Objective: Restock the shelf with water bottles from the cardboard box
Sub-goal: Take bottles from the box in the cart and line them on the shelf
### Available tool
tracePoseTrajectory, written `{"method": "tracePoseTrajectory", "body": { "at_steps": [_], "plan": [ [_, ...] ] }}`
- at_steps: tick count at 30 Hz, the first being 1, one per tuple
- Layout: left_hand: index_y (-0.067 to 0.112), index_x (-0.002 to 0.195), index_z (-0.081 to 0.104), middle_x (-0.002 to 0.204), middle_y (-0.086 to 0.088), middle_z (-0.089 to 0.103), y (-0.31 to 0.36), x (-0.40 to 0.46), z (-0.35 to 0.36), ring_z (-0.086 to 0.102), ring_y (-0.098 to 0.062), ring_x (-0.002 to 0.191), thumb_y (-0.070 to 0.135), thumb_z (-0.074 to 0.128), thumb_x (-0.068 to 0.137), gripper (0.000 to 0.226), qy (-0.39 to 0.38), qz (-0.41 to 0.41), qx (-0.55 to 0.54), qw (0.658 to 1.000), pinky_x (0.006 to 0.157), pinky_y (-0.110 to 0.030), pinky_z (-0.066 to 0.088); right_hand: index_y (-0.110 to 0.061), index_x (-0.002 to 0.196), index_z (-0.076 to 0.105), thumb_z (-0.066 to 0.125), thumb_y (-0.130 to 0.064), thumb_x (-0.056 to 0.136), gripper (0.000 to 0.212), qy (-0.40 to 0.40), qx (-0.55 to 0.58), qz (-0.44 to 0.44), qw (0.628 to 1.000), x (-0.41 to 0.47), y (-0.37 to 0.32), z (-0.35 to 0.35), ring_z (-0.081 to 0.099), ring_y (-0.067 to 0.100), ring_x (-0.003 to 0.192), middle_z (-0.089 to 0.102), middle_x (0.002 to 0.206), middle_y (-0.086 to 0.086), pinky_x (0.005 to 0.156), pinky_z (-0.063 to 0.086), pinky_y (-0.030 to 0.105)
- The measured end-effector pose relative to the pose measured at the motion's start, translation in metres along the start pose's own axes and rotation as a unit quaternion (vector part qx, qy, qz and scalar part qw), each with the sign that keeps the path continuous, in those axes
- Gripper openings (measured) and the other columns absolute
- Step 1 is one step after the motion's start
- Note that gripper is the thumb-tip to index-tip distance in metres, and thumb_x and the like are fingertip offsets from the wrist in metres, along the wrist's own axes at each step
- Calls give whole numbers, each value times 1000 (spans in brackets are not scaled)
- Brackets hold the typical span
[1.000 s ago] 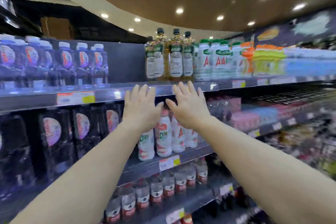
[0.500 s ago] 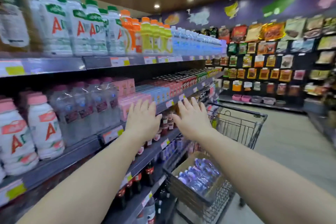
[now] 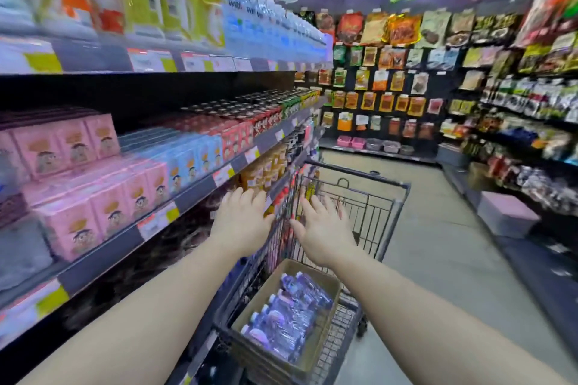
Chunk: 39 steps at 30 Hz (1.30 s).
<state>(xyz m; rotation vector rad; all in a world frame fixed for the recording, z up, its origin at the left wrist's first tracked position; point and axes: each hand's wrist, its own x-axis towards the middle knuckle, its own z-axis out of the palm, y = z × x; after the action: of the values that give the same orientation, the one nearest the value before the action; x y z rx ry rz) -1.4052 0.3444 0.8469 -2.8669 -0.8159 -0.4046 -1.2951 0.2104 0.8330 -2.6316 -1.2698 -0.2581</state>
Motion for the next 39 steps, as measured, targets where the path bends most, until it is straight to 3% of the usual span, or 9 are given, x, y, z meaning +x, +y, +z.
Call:
{"method": "tracePoseTrajectory", "body": {
  "at_steps": [6,11,15,19,23,28,33,39],
  "plan": [
    [12,149,33,149,-10,44,-17,44,75,36,-32,138,51,30,98,64,-43,-34,1,998,114,-45,28,-17,152,22,26,-51,101,61,-62,27,-29,997,65,26,66,11,27,149,21,160,6,118,13,49],
    [13,149,32,144,-10,46,-24,77,149,41,-32,131,50,36,98,62,-89,-113,11,990,105,-43,33,-15,149,28,27,-50,101,59,-135,21,-81,987,134,62,139,18,29,146,27,157,7,115,20,49],
    [14,149,33,145,-8,46,-8,108,204,39,-31,134,50,36,99,61,-143,-188,-18,971,109,-43,32,-16,151,23,26,-51,101,61,-215,18,-117,969,192,98,201,14,28,148,21,160,6,115,19,48],
    [13,149,34,148,-11,46,8,118,260,38,-31,137,48,39,98,62,-191,-231,-43,953,114,-43,28,-16,151,25,29,-48,100,61,-262,18,-150,953,226,123,263,23,30,144,25,158,6,115,24,46],
    [15,148,35,152,-12,41,15,98,312,34,-30,141,49,39,97,61,-249,-286,-53,924,115,-45,28,-12,137,42,39,-46,97,53,-323,27,-187,927,227,134,324,41,34,129,44,143,11,105,38,47],
    [14,148,36,152,-12,42,30,76,373,34,-30,142,52,34,96,65,-303,-296,-83,902,117,-41,26,-17,148,29,41,-43,98,58,-417,10,-163,894,208,151,386,42,33,131,41,146,11,101,41,44],
    [15,150,34,153,-11,40,40,59,428,32,-31,142,49,40,97,63,-341,-305,-137,879,117,-43,27,-9,143,32,45,-21,98,49,-452,-6,-141,881,196,156,440,51,36,120,53,129,20,94,43,42],
    [18,154,24,161,-8,26,45,45,460,18,-29,150,48,38,99,64,-367,-328,-180,852,120,-48,21,-14,136,37,51,-35,96,47,-478,18,-112,871,184,142,492,57,37,111,60,118,18,86,47,41]
  ]
}}
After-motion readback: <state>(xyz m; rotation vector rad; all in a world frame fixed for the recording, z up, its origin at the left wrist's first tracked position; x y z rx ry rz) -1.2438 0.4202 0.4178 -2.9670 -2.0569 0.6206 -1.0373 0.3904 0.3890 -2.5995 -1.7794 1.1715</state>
